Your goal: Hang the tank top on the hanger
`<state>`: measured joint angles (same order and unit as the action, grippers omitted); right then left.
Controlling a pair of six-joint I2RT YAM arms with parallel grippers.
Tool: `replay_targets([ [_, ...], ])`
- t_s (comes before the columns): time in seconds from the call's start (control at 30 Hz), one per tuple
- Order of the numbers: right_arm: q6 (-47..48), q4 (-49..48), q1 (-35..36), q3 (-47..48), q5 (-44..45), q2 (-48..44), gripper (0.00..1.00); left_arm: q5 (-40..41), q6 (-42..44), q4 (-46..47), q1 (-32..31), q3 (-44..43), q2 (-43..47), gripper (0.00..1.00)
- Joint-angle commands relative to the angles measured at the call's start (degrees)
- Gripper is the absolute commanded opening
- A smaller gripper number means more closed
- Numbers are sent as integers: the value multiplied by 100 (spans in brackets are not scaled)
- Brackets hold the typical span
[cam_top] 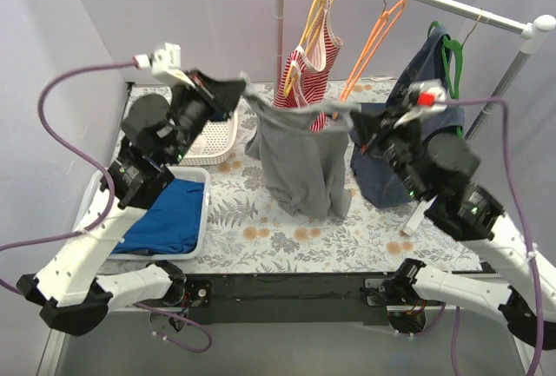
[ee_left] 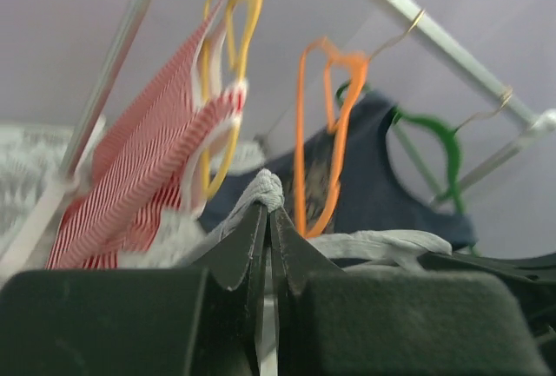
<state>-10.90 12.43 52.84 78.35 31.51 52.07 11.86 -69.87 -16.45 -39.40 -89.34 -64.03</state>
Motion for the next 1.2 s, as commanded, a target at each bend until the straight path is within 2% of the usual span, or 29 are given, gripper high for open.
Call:
replay_targets([
  [0.0, -1211, 67, -19, -2254, 31, -968, 1, -533, -571, -403, -15, 1878, 776, 0],
  [0.13, -1993, 234, -28, -3658, 146, -1226, 1, -965, -976, -465, -15, 3447, 963, 0],
  [0.27, -2399, 77, -107, -4468, -47, -876, 1, -1150, -1415, 235, -15, 4704, 761, 0],
  [0.4, -2391, -108, -493, -4556, -433, -60, 1, -1344, -1503, 853, -7, 5181, 227, 0],
  [0.53, -2286, -416, -1108, -4477, -1347, 172, 2, -1291, -1495, 1021, 2, 5181, -215, 0],
  [0.6, -2251, -548, -1232, -4539, -1839, 67, 9, -1265, -1495, 1100, 2, 5216, -268, 0],
  [0.67, -2259, -680, -1364, -4591, -2208, -65, 22, -1256, -1512, 1100, 2, 5216, -251, 0],
  [0.73, -2268, -671, -1408, -4609, -2342, -302, 34, -1019, -1469, 1039, 2, 5173, -242, 0],
  [0.8, -2242, -602, -1417, -4557, -2342, -521, 38, -888, -1433, 881, 2, 5041, -276, 0],
  [0.83, -2241, -505, -1417, -4521, -2281, -584, 44, -870, -1390, 845, 2, 4988, -303, 0],
  [0.93, -2172, -153, -1417, -4416, -2017, -769, 58, -869, -1293, 766, 2, 4847, -356, 6],
  [1.03, -2162, -12, -1408, -4442, -2008, -935, 67, -834, -1126, 731, 2, 4681, -391, 16],
  [1.17, -2075, 137, -1417, -4521, -2307, -1111, 73, -825, -907, 538, 2, 4417, -487, 27],
])
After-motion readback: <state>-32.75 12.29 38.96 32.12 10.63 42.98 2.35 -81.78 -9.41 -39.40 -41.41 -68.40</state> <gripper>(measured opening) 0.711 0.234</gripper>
